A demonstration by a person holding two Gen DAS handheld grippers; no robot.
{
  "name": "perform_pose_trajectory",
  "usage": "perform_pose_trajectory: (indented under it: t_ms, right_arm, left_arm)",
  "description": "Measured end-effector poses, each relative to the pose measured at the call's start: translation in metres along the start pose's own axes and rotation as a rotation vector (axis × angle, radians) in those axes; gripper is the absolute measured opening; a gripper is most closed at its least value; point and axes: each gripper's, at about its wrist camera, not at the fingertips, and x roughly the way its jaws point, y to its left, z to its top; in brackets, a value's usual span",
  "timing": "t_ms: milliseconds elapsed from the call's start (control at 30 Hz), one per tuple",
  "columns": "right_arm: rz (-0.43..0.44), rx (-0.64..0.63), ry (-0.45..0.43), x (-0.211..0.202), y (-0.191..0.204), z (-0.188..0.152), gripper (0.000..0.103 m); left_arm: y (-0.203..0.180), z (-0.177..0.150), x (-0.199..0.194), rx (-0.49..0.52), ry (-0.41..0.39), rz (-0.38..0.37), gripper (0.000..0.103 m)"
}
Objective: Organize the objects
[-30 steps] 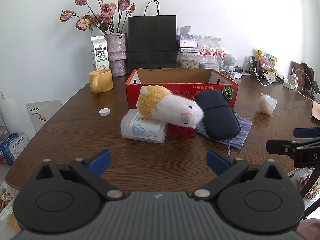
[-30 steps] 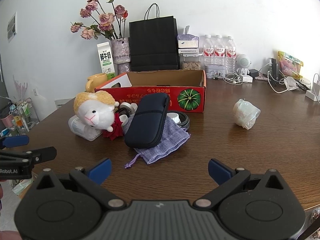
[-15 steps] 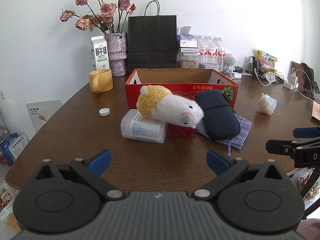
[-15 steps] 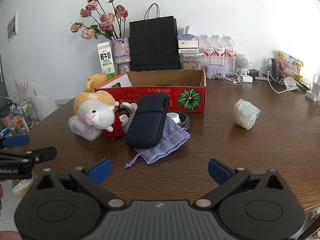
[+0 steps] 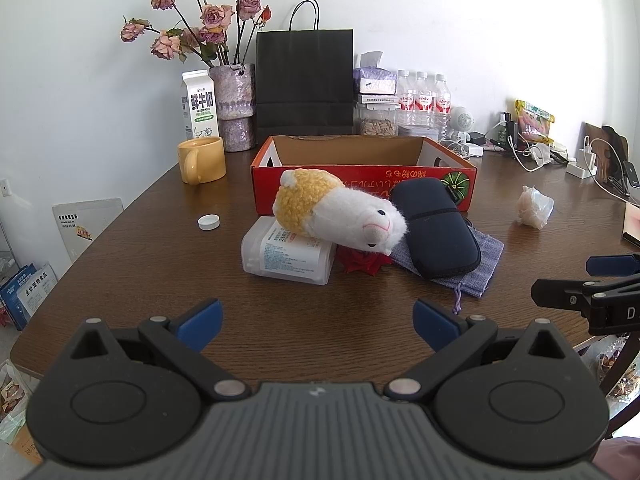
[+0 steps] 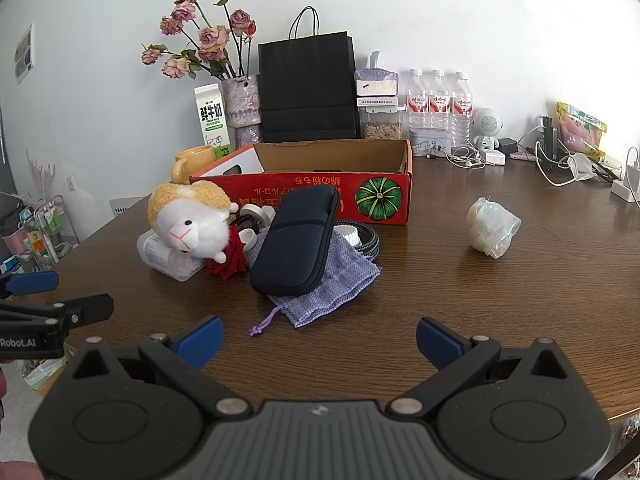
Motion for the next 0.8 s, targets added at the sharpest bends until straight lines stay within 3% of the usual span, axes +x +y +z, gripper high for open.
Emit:
perform_pose_trajectory:
  t_ms: [800]
  right_arm:
    - [0.000,-0.002,0.000,0.0004,0.0003,-0.0012,0.103]
  left_arm:
    - [-0.0003,-0.0012,-0.0004,-0.001,0.002,0.000,0.103]
